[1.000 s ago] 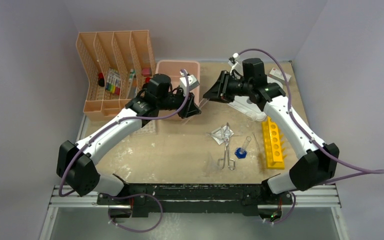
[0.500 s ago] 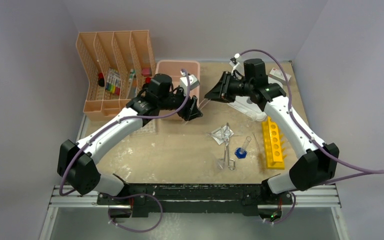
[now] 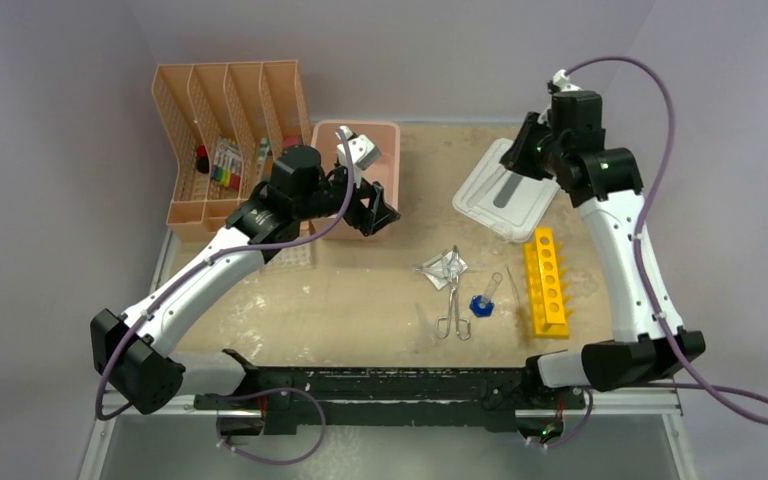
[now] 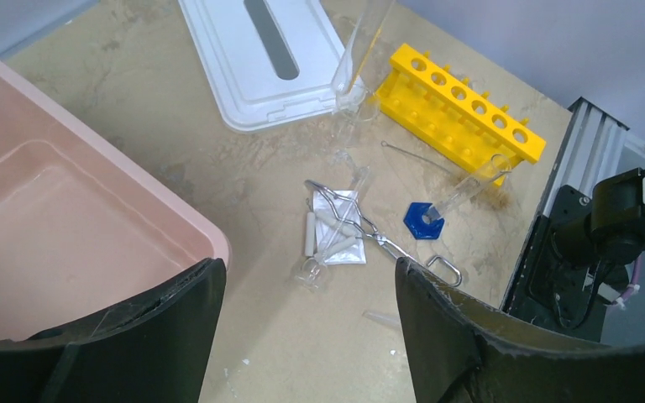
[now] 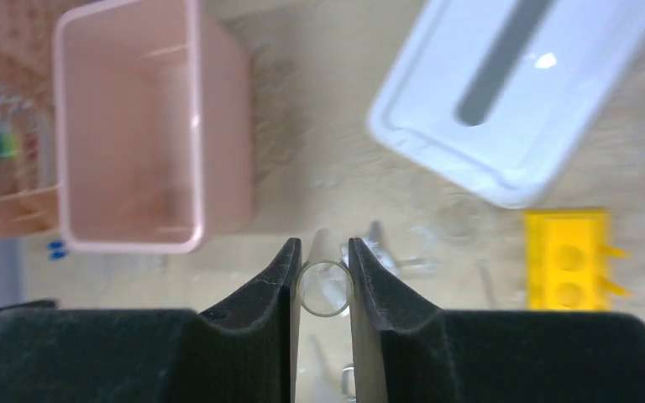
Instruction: Organize the chemistry lab equipment
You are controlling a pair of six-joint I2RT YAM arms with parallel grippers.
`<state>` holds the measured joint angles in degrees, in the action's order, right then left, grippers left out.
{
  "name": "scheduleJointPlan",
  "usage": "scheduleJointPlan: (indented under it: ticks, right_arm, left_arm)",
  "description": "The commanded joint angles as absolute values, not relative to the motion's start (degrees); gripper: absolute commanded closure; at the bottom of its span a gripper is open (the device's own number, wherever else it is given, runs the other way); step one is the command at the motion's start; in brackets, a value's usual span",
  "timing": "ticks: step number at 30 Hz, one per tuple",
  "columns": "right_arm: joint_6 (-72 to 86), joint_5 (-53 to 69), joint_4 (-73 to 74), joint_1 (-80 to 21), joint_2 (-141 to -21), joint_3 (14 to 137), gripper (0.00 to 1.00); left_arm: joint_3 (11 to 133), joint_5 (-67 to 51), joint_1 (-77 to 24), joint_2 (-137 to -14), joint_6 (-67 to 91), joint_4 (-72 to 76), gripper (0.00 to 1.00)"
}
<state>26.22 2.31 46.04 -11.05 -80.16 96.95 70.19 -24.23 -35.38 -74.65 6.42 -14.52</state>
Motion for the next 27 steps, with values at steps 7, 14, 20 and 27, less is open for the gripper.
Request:
scheduleJointPlan:
  ticks: [7,14,20,27]
  right_arm:
    - [18.3,-25.3,48.7,-5.7,-73.9,94.4,0.8]
    - [20.5,-26.9,44.5,-0.5,-72.5,85.7,0.81]
    - [21.9,-25.7,40.2,2.3,-70.5,79.7,0.81]
    - [22.6,-24.7,37.0,2.8,-70.0,75.5,0.82]
  left_arm:
    - [69.0,-23.4,-35.4,-74.8,13.7,-13.5,0.3]
    - [65.8,-26.9,-35.4,-75.7,16.8,-13.3,0.31]
    - [64.1,-28.2,-35.4,-76.0,18.1,-12.3,0.32]
    - [64.2,-29.5,-35.4,-77.2,18.2,-11.9,0.32]
